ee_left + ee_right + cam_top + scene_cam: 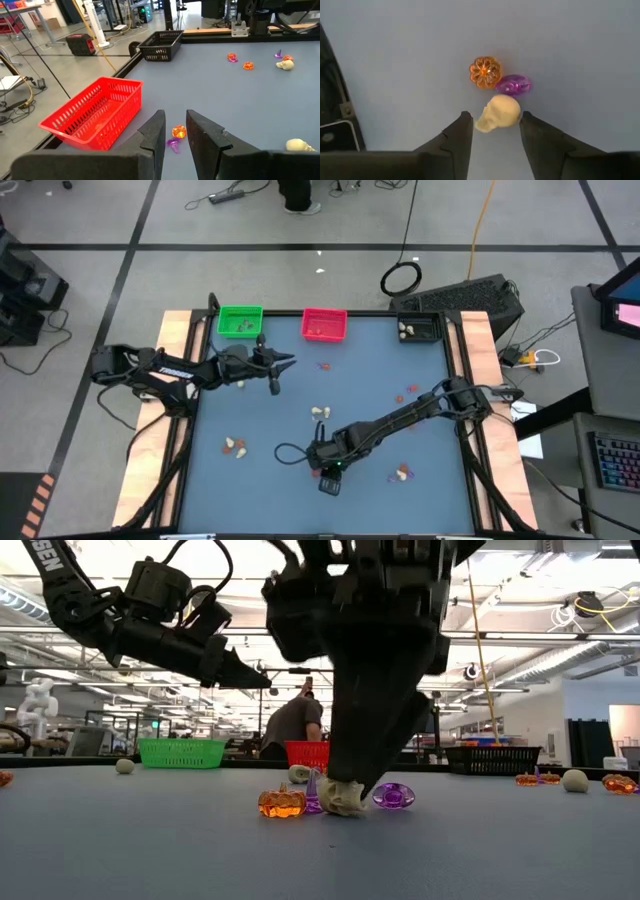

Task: Sort Halloween decoration
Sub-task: Put the white skull toy into the black bin

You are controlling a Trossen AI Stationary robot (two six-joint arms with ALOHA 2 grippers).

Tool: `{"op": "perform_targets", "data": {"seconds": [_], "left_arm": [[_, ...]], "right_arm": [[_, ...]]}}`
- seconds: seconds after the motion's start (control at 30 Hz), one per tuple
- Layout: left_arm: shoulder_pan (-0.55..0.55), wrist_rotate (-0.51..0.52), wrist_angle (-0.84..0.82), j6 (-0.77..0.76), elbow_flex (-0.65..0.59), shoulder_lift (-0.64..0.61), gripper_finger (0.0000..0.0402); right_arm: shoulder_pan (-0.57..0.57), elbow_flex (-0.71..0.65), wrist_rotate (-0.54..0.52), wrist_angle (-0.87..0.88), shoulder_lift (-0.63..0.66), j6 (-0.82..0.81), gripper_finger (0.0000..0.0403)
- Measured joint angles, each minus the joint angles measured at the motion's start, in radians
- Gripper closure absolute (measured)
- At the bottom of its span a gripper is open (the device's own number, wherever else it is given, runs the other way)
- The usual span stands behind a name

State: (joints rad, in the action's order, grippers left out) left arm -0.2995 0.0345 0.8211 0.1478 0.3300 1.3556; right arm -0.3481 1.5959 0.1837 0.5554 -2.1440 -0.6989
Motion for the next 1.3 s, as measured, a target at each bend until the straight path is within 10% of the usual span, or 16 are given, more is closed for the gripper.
{"op": "perform_targets", "data": {"seconds": [0.87, 1.3], "left_arm": [[0.001, 0.004, -0.106, 0.015, 0.0, 0.0, 0.0317], [0.001, 0.004, -0.112, -0.008, 0.0, 0.0, 0.0317]], "right_arm": [[0.033, -0.001, -0.087, 0.043, 0.079, 0.186, 0.0383], [-0.014, -0.001, -0.158, -0.016, 0.024, 0.215, 0.0274]]}}
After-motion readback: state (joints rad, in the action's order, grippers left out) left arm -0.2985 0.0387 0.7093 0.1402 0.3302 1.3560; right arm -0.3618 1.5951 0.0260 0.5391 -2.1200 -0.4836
